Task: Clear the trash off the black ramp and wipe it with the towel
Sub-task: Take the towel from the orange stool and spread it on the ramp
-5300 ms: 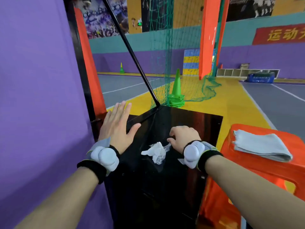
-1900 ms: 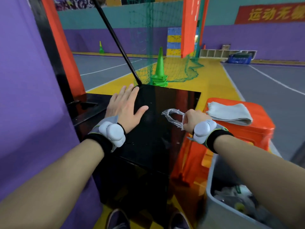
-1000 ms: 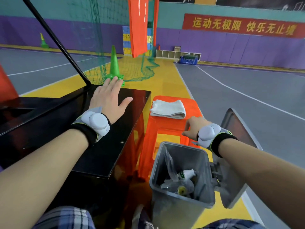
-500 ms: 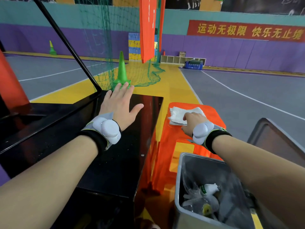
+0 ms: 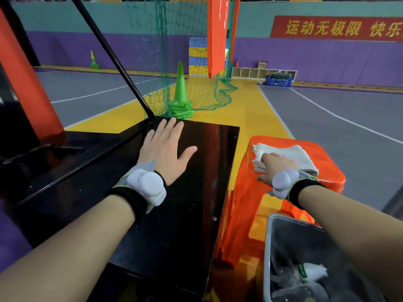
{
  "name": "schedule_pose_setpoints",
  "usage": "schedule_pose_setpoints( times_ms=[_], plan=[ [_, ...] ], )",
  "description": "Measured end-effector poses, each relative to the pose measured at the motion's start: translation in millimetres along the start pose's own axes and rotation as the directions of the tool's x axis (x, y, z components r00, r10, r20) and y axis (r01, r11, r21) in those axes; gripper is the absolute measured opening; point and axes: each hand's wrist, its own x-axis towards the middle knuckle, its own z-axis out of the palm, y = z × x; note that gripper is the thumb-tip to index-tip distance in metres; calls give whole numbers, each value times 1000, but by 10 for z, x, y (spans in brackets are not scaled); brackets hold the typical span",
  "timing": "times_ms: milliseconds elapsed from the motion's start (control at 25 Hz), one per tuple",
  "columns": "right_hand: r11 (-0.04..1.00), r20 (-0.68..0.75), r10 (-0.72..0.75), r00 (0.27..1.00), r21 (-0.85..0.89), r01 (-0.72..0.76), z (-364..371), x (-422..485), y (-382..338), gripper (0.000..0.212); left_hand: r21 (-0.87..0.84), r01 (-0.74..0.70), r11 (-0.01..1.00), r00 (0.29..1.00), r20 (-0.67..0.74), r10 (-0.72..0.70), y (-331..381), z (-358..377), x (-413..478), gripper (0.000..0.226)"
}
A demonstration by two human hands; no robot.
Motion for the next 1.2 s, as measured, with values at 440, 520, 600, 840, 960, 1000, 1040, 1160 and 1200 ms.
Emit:
schedule_pose_setpoints(
  times_ms=[440, 520, 600, 840, 960, 1000, 1040, 1160, 1200],
  plan=[
    [999, -233, -51, 971, -21, 48, -52, 58, 172, 23, -60, 135, 989, 990, -32, -137, -127, -14, -238, 64],
    [982, -253, 3, 968, 186, 46, -182, 99, 98, 27, -80, 168, 983, 984, -51, -172, -200, -65, -243, 64],
    [951, -297, 36, 954, 303, 58, -352, 172, -33, 21, -87, 196, 977, 977, -65, -202, -271, -96, -246, 63],
    [899, -355, -61, 933, 387, 205, -589, 54, -934, 13, -86, 258, 962, 964, -39, -262, -444, -106, -349, 60],
    [855, -340, -225, 913, 380, 352, -381, -184, -1514, 13, -43, 251, 967, 968, -17, -252, -528, -125, -457, 58],
    [836, -331, -282, 901, 376, 399, -306, -271, -1678, 12, -26, 239, 971, 971, -8, -240, -562, -132, -505, 58],
    [811, -322, -341, 883, 374, 449, -221, -350, -1796, 10, -10, 231, 973, 973, 0, -231, -597, -140, -544, 57],
    [757, -330, -437, 837, 367, 540, -60, -612, -2055, 8, 35, 259, 965, 966, 15, -260, -766, -179, -711, 55],
    [760, -358, -461, 812, 314, 569, -18, -696, -2127, 10, 51, 277, 959, 960, 13, -278, -819, -195, -776, 53]
  ],
)
